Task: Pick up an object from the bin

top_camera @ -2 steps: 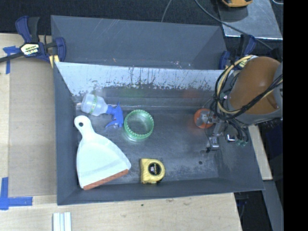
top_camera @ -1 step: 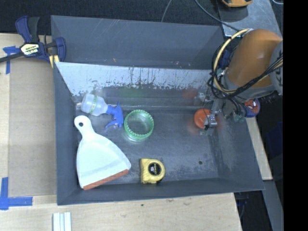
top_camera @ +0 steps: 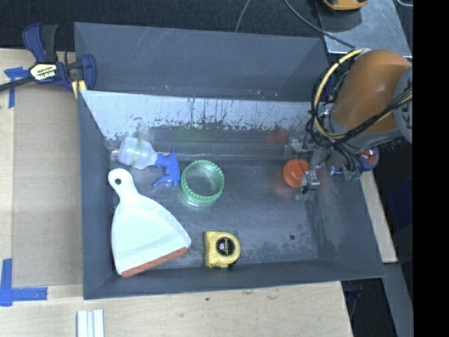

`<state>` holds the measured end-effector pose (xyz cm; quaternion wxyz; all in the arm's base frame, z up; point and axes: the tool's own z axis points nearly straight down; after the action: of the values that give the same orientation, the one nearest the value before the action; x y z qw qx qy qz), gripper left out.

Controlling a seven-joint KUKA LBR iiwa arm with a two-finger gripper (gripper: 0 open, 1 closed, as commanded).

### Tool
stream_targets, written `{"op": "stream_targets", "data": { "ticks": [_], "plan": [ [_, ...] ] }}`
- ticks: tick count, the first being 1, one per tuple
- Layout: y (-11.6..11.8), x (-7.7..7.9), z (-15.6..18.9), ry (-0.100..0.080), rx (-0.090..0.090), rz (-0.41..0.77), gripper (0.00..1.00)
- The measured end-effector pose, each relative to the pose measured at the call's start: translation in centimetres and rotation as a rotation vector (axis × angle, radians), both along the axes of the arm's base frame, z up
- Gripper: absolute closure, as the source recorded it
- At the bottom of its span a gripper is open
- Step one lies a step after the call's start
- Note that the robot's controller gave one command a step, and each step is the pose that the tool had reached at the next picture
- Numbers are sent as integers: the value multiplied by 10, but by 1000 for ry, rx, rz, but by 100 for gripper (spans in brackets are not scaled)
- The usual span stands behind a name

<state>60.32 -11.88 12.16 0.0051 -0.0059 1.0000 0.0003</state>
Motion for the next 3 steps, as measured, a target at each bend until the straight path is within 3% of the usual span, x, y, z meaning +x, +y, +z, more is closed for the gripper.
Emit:
{"op": "stream_targets", "data": {
  "ticks": [1, 2, 3],
  "plan": [
    [1, 0, 1, -1, 1, 2, 100],
    [13, -6, -35, -1, 2, -50, 100],
    [27, 9, 74, -15, 2, -97, 100]
  ]
}}
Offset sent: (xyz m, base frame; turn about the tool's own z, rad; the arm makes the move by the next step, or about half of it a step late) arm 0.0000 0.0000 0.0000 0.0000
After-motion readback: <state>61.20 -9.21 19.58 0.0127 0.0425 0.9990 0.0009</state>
